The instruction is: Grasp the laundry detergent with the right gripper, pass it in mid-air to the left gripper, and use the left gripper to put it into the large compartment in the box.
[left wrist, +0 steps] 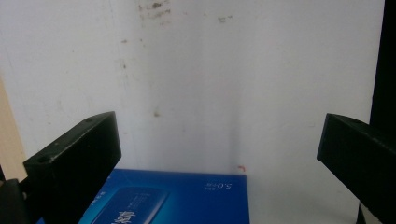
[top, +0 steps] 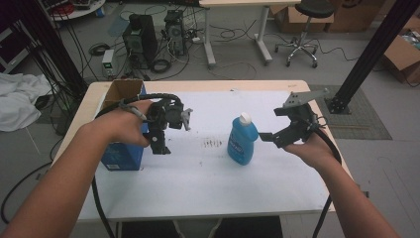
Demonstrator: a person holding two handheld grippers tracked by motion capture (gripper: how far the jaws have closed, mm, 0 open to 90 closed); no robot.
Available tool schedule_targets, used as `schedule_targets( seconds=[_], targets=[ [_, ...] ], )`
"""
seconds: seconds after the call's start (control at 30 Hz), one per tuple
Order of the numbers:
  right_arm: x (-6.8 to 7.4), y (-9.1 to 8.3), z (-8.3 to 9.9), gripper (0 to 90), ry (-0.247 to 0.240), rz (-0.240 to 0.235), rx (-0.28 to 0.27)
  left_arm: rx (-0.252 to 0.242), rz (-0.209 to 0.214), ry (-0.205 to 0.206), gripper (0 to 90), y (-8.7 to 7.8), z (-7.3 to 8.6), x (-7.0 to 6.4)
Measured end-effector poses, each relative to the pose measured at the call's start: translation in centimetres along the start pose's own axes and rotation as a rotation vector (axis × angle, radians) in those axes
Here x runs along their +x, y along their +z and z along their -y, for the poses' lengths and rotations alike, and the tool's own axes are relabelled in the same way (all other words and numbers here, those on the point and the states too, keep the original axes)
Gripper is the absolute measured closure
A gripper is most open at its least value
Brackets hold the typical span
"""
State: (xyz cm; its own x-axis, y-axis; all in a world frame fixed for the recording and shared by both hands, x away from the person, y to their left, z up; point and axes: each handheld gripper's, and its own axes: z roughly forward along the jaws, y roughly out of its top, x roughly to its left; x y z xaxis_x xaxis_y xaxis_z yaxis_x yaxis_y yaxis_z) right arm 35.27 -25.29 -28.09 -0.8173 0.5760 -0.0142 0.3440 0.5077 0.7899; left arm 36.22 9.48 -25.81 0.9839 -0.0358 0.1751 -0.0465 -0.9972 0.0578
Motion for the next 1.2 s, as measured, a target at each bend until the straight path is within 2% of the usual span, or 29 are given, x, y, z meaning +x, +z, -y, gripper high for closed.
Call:
schedule_targets(
  seconds=[0.53, 0.6, 0.63, 0.8, 1.2],
  targets=[
    [1.1, 3.5, 5.7, 0.0, 0.074, 0.002, -0.060, -0.007, -0.006, 0.003, 0.1, -0.2, 0.3, -0.4],
    [1.3, 3.9, 6.3, 0.0, 0.081, 0.024, -0.068, -0.011, -0.007, 0.008, 0.1, -0.1, 0.2, -0.4],
    [1.3, 4.1, 6.5, 0.0, 0.089, 0.012, -0.071, -0.012, -0.006, 0.008, 0.1, -0.1, 0.2, -0.5],
    [1.6, 4.9, 7.3, 0.0, 0.108, 0.026, -0.103, -0.012, -0.008, 0.028, 0.1, -0.1, -0.2, -0.6],
    [2.4, 7.9, 8.2, 0.0, 0.127, 0.029, -0.143, -0.017, -0.013, 0.029, 0.1, -0.4, -0.3, -0.9]
  ],
)
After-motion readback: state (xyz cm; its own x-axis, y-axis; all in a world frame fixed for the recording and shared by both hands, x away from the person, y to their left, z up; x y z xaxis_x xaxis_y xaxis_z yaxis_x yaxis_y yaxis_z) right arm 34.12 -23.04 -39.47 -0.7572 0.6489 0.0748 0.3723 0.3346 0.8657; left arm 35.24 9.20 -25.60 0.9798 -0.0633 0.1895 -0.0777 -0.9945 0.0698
